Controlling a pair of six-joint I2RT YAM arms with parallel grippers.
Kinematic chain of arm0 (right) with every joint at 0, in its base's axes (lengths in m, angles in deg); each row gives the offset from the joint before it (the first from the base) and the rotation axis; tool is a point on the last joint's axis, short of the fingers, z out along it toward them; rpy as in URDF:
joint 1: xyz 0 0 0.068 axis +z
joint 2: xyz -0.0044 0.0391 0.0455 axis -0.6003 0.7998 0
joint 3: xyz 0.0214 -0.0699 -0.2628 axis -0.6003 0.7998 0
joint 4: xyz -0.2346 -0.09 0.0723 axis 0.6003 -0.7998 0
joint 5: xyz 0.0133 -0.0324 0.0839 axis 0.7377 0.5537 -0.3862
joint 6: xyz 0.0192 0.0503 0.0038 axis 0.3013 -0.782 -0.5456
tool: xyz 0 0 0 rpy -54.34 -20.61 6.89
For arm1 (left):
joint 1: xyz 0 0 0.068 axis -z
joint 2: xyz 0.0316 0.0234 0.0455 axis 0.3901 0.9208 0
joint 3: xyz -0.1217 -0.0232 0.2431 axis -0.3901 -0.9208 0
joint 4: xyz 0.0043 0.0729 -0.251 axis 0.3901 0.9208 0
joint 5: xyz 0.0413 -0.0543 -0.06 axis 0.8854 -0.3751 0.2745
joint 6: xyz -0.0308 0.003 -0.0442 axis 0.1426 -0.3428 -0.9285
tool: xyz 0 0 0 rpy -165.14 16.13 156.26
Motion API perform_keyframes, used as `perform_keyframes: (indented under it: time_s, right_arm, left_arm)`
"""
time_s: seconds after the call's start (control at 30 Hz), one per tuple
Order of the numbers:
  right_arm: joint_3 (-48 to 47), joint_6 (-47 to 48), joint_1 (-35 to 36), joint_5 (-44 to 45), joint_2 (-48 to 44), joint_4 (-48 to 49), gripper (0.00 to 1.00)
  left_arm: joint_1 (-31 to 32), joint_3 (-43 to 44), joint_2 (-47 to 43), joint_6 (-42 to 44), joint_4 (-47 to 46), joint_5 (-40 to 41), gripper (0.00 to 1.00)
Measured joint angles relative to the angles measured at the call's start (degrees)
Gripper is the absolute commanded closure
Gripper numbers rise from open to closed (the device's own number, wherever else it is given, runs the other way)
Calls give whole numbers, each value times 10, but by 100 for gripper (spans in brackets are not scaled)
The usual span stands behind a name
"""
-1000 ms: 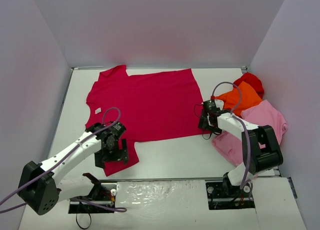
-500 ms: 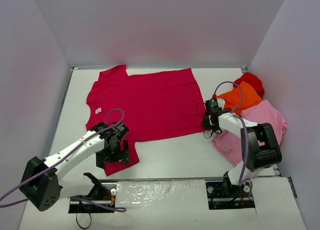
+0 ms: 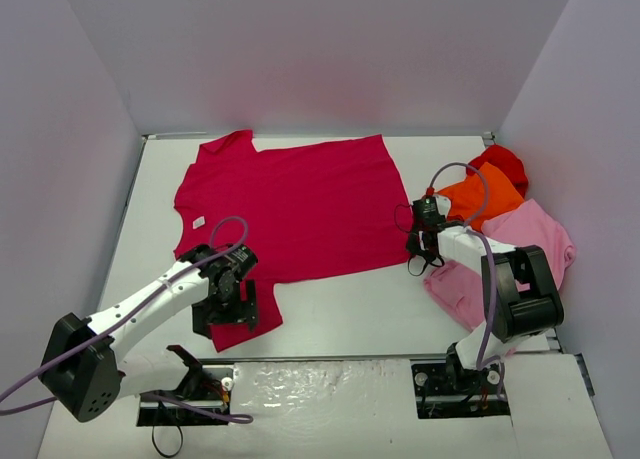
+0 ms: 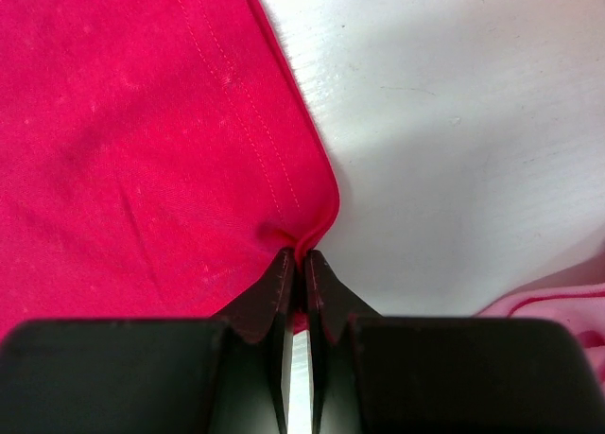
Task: Fold and stack the t-shirts
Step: Grap the side of the flattened tshirt closest away from the robot with both arms
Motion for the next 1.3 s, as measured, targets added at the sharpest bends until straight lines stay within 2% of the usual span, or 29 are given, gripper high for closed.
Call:
perform_keyframes:
  time_s: [0.07,0.1,0.23,0.3,0.37,0.47,0.53,0.7,0.93,1.3]
  right_arm:
    - [0,-1,0,0,0,0,100]
    - [0,0,0,0,0,1,100]
    - [0,0,0,0,0,2,100]
    - [0,0,0,-1,1,2,100]
    - [0,0,0,-1,1,2,100]
    - [0,1,0,-2,1,3,100]
    - [0,1,0,-3,1,4,100]
    - [0,4,-3,-9,1,5,100]
    - [1,7,-3,-12,1,8,100]
    - [3,10,-3,-23,1,17,100]
  left_arm:
    - [2,5,0,1,1,-1,56]
    - [3,7,0,1,2,-1,59]
    - [16,11,0,-6,7,-1,60]
    - [29,11,-1,-13,8,-2,57]
    - [44,11,-2,-23,8,-3,49]
    - [69,10,-3,-43,8,-5,25]
    - [86,8,-3,-56,7,-8,18]
    - [106,-18,1,-78,-12,-18,18]
    - [109,-14,93,-81,-55,1,18]
    - [160,103,257,-48,-85,98,19]
